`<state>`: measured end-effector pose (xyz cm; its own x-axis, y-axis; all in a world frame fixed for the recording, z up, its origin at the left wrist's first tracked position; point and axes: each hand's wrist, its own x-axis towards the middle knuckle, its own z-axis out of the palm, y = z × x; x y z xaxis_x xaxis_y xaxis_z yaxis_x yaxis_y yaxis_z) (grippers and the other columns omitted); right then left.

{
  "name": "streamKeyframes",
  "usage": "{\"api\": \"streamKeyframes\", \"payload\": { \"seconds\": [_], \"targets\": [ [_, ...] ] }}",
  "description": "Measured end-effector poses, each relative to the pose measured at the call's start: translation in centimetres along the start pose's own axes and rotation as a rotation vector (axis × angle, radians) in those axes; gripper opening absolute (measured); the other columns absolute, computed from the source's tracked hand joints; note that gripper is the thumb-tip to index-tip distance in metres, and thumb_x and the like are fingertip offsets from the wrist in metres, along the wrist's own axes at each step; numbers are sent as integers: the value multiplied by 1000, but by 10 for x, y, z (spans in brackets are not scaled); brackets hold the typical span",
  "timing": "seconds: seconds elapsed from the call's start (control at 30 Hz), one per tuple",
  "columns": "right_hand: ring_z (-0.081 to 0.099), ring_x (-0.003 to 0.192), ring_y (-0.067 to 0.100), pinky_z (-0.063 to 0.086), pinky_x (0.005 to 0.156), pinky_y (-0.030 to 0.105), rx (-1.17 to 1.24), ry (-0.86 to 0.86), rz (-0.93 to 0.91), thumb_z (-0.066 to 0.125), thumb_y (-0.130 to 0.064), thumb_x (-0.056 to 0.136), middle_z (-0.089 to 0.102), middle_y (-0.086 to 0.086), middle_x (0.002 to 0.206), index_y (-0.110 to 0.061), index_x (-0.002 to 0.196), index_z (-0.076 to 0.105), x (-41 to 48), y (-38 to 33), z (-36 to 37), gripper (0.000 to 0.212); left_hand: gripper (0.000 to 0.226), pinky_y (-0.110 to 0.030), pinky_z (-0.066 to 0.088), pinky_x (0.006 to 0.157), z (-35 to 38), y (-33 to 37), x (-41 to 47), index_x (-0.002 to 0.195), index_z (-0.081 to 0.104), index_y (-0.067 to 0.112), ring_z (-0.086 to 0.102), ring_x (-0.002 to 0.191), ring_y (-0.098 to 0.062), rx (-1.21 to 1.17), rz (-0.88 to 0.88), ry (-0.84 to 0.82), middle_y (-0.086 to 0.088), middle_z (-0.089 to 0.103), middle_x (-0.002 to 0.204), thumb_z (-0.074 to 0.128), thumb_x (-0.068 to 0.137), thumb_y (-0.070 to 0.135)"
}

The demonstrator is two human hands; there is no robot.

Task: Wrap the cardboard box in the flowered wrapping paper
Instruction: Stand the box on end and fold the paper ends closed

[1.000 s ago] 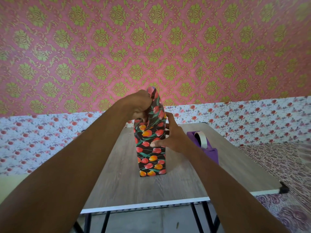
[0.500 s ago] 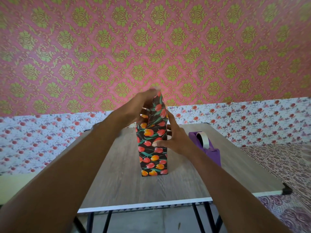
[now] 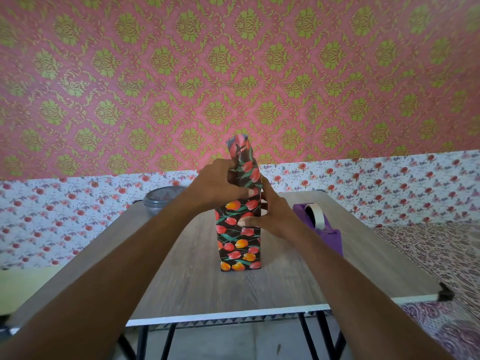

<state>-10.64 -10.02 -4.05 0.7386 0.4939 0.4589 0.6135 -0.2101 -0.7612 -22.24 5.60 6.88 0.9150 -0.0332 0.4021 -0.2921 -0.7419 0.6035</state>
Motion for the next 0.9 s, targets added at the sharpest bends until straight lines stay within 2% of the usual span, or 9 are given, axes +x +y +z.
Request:
{"api": "streamKeyframes", "payload": {
  "seconds": [0.13, 0.23, 0.3, 0.4, 0.53, 0.6, 0.73, 0.8, 0.9],
  "targets": [
    [64, 110, -4, 57, 90, 24, 18, 14, 9, 96, -35, 67, 64, -16, 130, -46, 157, 18, -1, 3, -1, 119, 49, -51, 57, 96, 2, -5, 5, 131, 61, 15, 75, 96, -21, -85, -21, -58, -5, 77, 108, 78, 86, 9],
    [66, 109, -4, 58, 91, 26, 39, 25, 13, 96, -36, 66, 65, -17, 129, -45, 157, 20, -1, 6, -3, 119, 41, -49, 57, 97, 3, -10, 6, 130, 65, 14, 75, 99, -18, -157, -5, -89, -3, 78, 109, 73, 91, 8],
    [65, 107, -7, 57, 88, 23, 36, 21, 11, 96, -40, 65, 66, -19, 127, -47, 155, 22, 0, 6, -2, 117, 29, -48, 58, 95, 5, -13, 5, 122, 71, 12, 74, 99, -18, -91, 31, -2, -2, 77, 108, 73, 93, 14],
    [66, 107, -5, 57, 89, 23, 20, 10, 6, 96, -44, 63, 67, -17, 126, -51, 153, 22, 1, 5, -1, 117, 12, -46, 60, 85, 5, -16, 3, 97, 77, 14, 72, 87, -19, -16, 77, 159, -4, 76, 93, 73, 93, 24],
    [65, 104, -11, 55, 82, 16, -2, -3, 10, 97, -42, 64, 65, -16, 127, -51, 154, 21, 3, 4, 1, 118, 21, -41, 53, 78, 2, -15, 7, 88, 68, 4, 65, 88, -29, 59, 135, 211, -13, 69, 89, 67, 97, 23],
    [65, 103, -9, 56, 83, 18, -1, -4, 13, 97, -40, 65, 65, -15, 127, -49, 155, 21, 3, 3, 1, 118, 14, -36, 49, 76, 3, -14, 7, 87, 63, 12, 63, 90, -29, 59, 171, 209, -11, 68, 90, 66, 98, 20],
    [67, 108, -1, 59, 90, 28, 1, 1, 4, 97, -41, 65, 65, -14, 130, -51, 154, 21, 1, 1, 0, 118, 27, -31, 47, 69, 1, -15, 7, 75, 52, 26, 61, 81, -20, -10, 173, 217, -1, 60, 79, 69, 96, 28],
    [67, 110, 2, 59, 93, 32, -1, -3, -1, 97, -40, 64, 66, -14, 130, -51, 154, 22, 0, 0, 0, 118, 27, -31, 47, 70, -1, -16, 7, 76, 56, 19, 60, 76, -18, -68, 149, 239, -1, 59, 76, 68, 96, 31],
    [67, 113, 6, 58, 96, 38, -7, -9, -6, 97, -39, 65, 66, -12, 131, -50, 154, 23, 1, -1, 1, 117, 31, -36, 42, 68, -2, -17, 10, 79, 49, 5, 46, 67, -19, -120, 152, 251, -6, 47, 72, 63, 100, 22]
  ]
}}
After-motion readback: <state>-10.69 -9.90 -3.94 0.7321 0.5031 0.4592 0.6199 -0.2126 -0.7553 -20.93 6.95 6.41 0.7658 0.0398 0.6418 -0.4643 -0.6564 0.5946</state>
